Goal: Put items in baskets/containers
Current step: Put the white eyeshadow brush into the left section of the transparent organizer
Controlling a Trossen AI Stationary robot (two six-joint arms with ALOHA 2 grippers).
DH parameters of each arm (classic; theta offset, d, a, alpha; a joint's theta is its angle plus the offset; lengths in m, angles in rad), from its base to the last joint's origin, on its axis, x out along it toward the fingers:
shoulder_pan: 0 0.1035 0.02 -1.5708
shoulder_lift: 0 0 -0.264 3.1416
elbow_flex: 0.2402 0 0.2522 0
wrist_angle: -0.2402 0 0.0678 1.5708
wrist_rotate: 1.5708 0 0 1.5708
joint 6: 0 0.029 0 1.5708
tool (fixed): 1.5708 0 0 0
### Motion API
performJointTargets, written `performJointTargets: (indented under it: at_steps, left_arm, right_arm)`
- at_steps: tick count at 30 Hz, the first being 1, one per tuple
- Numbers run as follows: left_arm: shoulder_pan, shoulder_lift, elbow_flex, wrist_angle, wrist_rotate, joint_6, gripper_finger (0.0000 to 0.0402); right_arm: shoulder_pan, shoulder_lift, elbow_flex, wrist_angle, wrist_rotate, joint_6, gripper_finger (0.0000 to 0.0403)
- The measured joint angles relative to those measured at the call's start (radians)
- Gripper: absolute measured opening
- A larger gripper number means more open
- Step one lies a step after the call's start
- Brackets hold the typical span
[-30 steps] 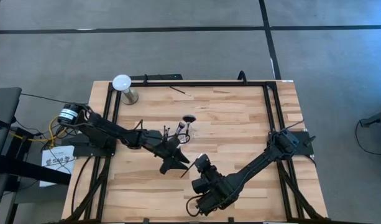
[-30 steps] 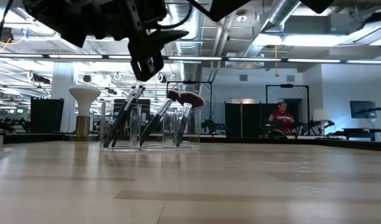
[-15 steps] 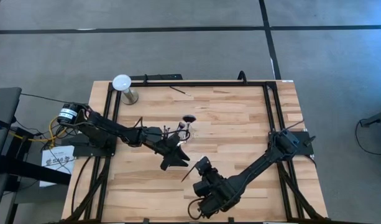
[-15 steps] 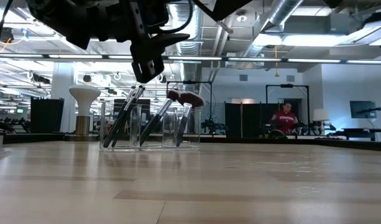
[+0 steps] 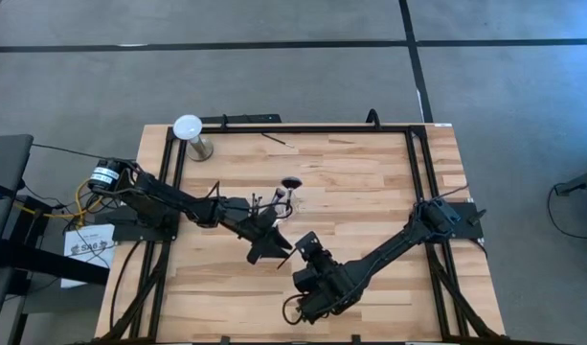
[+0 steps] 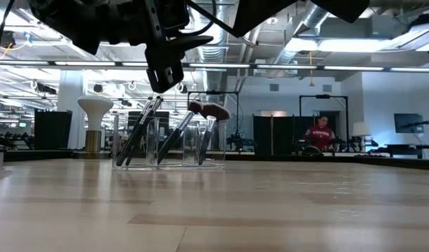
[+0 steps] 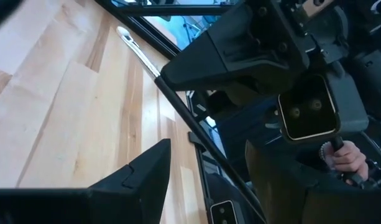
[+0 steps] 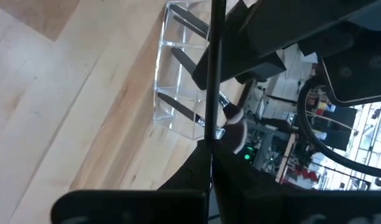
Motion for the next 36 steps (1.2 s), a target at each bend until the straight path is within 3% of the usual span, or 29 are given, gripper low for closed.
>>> performJointTargets:
  at_steps: [12, 20, 26, 34, 36]
  left_arm:
    - [0.001, 0.001, 0.000, -0.017, -0.026, 0.049, 0.0204]
    - [0.001, 0.001, 0.000, -0.034, -0.056, 0.065, 0.0176]
    - [0.001, 0.001, 0.000, -0.035, -0.061, 0.101, 0.0133]
    - [0.001, 0.002, -0.002, -0.052, -0.069, 0.138, 0.0019]
    - [0.000, 0.002, -0.001, -0.047, -0.068, 0.158, 0.0008]
  right_arm:
    - [-0.025, 0.000, 0.000, 0.000, -0.020, -0.017, 0.0000]
    - [-0.031, 0.000, 0.000, 0.003, -0.023, -0.018, 0.0000]
    - [-0.038, 0.000, 0.000, 0.004, -0.041, -0.018, 0.0000]
    - [-0.037, -0.001, 0.001, 0.004, -0.037, 0.009, 0.0000]
    - [-0.037, -0.001, 0.001, 0.007, -0.037, 0.013, 0.0000]
